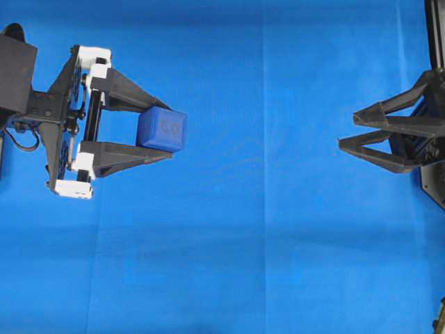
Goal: Handover the blue block to the right arm after grasping it with the left arm, then place it in the designated position.
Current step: 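Rotate the right gripper and move it toward the held cube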
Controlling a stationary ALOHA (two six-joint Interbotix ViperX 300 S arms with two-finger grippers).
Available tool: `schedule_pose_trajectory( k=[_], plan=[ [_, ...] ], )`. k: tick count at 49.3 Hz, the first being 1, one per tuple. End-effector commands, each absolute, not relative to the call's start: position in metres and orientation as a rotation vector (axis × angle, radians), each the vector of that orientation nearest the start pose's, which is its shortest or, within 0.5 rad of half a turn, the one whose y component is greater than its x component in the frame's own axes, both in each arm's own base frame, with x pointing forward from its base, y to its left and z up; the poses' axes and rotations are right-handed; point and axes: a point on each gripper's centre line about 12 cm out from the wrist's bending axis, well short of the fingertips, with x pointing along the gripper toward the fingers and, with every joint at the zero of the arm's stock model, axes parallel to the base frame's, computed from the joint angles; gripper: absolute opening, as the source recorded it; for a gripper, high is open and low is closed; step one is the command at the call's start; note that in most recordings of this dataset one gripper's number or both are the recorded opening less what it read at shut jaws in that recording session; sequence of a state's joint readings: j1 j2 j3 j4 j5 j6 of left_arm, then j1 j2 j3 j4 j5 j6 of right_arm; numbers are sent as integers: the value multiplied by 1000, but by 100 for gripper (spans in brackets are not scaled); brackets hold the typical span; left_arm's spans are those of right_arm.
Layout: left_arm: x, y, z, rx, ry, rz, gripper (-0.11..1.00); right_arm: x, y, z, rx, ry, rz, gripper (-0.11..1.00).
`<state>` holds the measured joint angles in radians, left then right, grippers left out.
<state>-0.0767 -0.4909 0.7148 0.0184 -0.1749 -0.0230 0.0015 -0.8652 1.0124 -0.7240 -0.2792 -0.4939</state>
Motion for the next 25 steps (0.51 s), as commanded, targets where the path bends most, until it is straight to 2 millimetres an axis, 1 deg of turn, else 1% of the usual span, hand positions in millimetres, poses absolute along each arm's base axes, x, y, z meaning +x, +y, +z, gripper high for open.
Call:
schedule_pose_trajectory(
  k=[1,9,15,25],
  plan=[
    [313,-23,365,-7,-10,-77,46,224,23,344,-1195,-205,109,97],
    [313,-23,365,-5,-9,-76,46,225,23,343,-1197,-201,112,97],
    [313,-23,366,-5,-11,-77,46,230,23,342,-1194,-190,119,97],
    [313,-23,365,-7,-9,-75,46,253,23,348,-1192,-172,134,97]
  ],
)
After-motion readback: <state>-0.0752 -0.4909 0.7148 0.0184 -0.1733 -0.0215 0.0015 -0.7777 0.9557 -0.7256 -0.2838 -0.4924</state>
